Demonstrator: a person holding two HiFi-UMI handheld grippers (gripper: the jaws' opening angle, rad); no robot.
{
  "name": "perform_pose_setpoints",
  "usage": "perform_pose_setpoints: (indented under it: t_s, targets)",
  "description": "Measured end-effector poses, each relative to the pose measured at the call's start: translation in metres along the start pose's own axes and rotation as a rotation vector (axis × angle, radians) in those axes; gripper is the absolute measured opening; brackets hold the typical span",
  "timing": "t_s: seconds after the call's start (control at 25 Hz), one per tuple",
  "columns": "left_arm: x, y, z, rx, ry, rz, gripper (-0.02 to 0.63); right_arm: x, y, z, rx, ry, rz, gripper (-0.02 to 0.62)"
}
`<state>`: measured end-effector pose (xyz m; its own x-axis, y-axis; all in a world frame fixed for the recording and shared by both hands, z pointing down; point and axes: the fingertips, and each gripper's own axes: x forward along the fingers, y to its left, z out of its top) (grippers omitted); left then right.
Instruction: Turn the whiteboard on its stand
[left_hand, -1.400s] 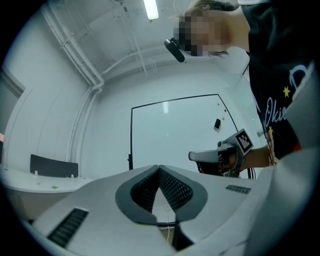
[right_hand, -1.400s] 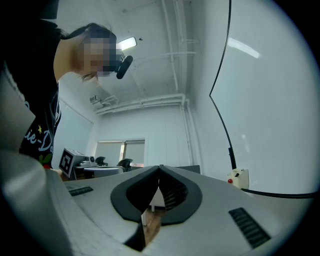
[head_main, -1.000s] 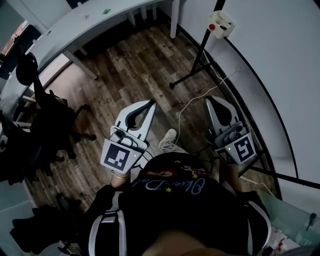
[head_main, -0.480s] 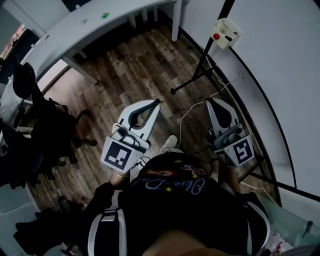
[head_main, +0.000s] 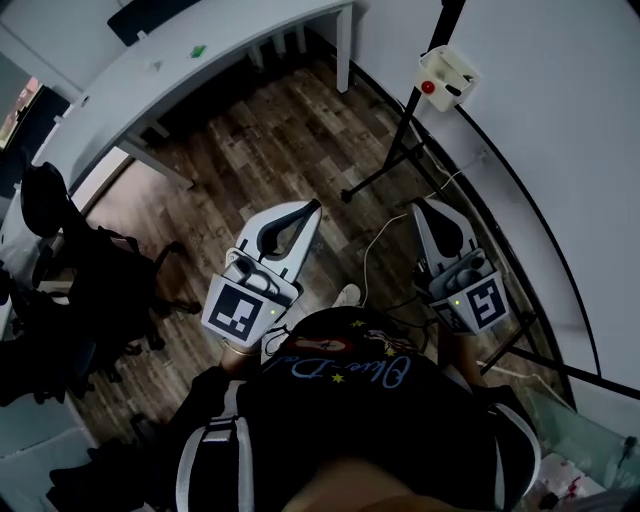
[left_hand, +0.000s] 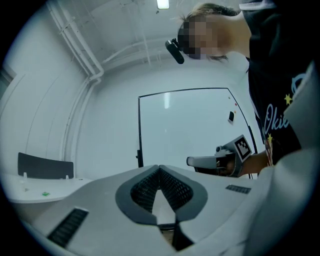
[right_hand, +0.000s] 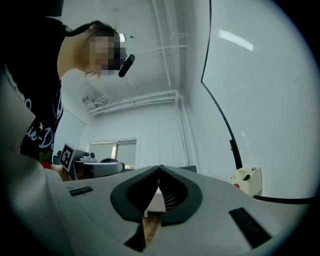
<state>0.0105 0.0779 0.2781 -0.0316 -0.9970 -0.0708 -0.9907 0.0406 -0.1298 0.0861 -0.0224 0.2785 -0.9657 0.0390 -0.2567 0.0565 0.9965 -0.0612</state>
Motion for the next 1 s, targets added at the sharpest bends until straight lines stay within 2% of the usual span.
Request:
perform_pose_setpoints:
  t_s: [0.2,0.44,0.6,1.0]
  targets:
    - [0.012,0.013,-0.004,0.000,-0.013,-0.024,-0.003,0.006,-0.016,-0.009,-0.005,0.016,-0.043,0.028]
    - [0.031,0.016,-0.016,-0.009,-0.003,-0.075,-0.003,0.009,-0.022,-0.005,-0.003,-0.026,-0.036,0.028]
    - [0.036,0.017,-0.014,-0.023,-0.014,-0.102,-0.003,0.006,-0.028,-0.005,-0.018,-0.006,-0.075,0.028]
    - [0.041,0.016,-0.017,-0.050,0.016,-0.124,-0.003,0.003,-0.030,-0.001,-0.031,-0.005,-0.095,0.028]
